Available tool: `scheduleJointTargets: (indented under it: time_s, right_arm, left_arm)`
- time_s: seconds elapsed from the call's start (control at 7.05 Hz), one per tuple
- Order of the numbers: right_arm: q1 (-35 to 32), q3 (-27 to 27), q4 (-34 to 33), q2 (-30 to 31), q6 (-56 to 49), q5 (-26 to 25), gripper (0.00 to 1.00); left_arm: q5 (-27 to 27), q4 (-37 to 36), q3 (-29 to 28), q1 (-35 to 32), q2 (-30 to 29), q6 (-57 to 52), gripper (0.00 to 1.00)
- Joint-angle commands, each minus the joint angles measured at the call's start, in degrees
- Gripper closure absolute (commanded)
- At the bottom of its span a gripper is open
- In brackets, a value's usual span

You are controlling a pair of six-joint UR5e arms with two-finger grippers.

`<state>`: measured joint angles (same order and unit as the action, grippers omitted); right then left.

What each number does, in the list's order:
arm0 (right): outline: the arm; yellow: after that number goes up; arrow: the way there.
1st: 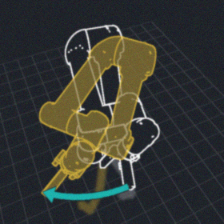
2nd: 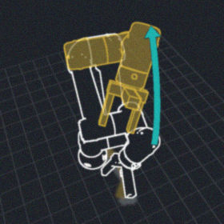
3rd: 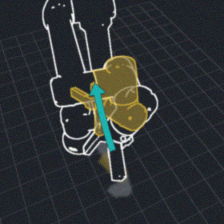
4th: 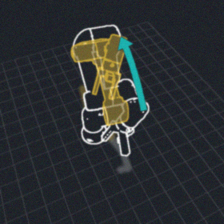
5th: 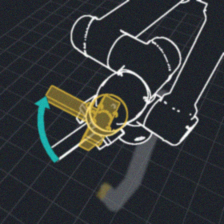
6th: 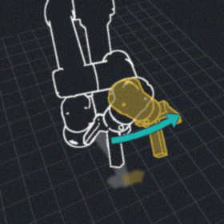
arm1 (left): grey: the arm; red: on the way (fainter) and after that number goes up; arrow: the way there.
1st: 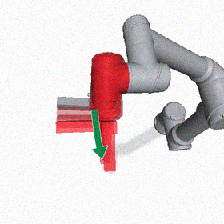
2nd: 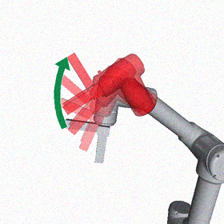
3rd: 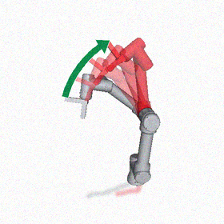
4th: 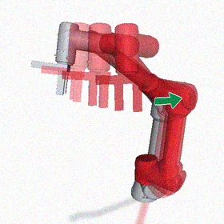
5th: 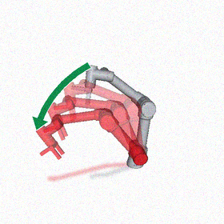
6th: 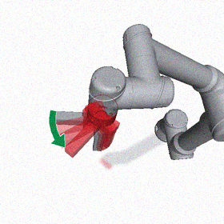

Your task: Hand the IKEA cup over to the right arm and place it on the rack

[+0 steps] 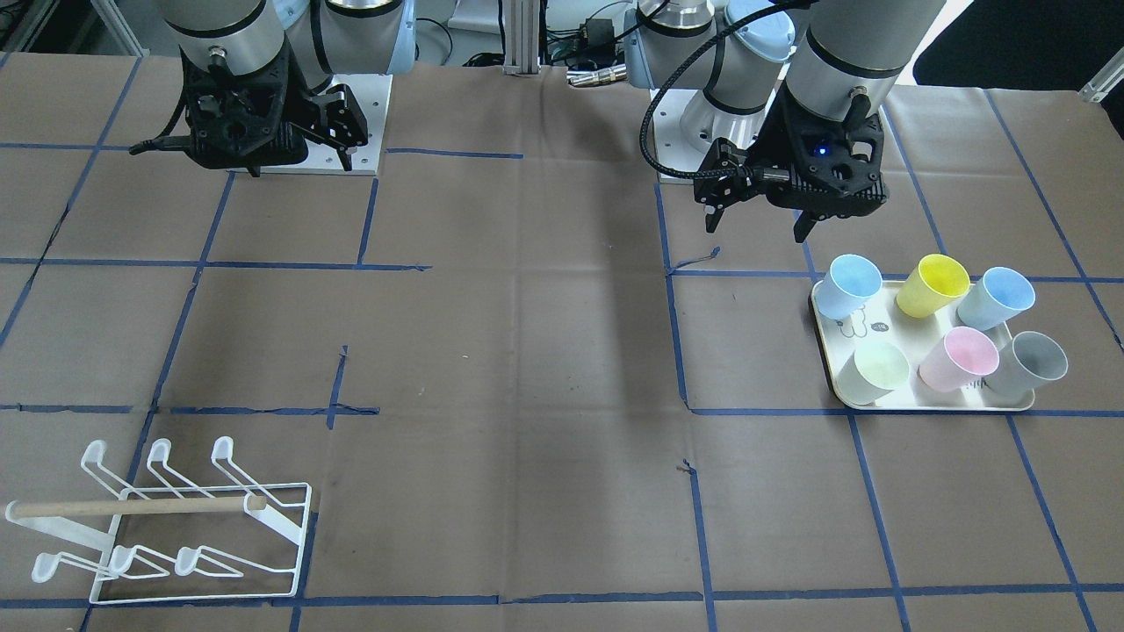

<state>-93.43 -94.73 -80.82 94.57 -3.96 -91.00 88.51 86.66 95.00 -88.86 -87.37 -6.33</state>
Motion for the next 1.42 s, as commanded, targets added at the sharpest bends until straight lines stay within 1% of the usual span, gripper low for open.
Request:
scheduleJointTargets:
  time_s: [0.0, 0.43, 0.57, 0.85, 0.99, 1.13, 1.28]
  right_arm:
    - [0.0, 0.2, -0.1, 0.0, -0.1, 0.0, 0.0]
    - [0.0, 0.1, 0.0, 0.0, -0.1, -0.1, 0.0]
    - [0.0, 0.1, 0.0, 0.0, -0.1, -0.1, 0.0]
    - [0.0, 0.0, 0.1, 0.0, -0.1, 0.0, 0.0]
    - [0.0, 0.0, 0.2, -0.1, -0.1, 0.0, 0.0]
    - [0.0, 0.0, 0.1, -0.2, -0.1, 0.0, 0.0]
    - [0.0, 0.0, 0.1, -0.2, -0.1, 0.0, 0.0]
  left_arm:
    - [0.0, 0.0, -0.1, 0.0, 0.0, 0.0, 0.0]
    - [0.0, 0.0, 0.0, 0.3, -0.1, -0.2, 0.0]
    - [0.0, -0.1, 0.2, 1.2, -0.3, -2.4, 0.0]
    - [0.1, 0.0, 0.3, 13.9, -1.6, -16.2, 0.0]
    - [0.1, -0.2, 0.8, 18.5, -2.2, -24.0, 0.0]
    - [0.2, -0.4, 0.5, 20.4, -3.4, -25.1, 0.0]
    - [0.3, -5.0, 1.7, 22.4, -5.1, -25.8, 0.0]
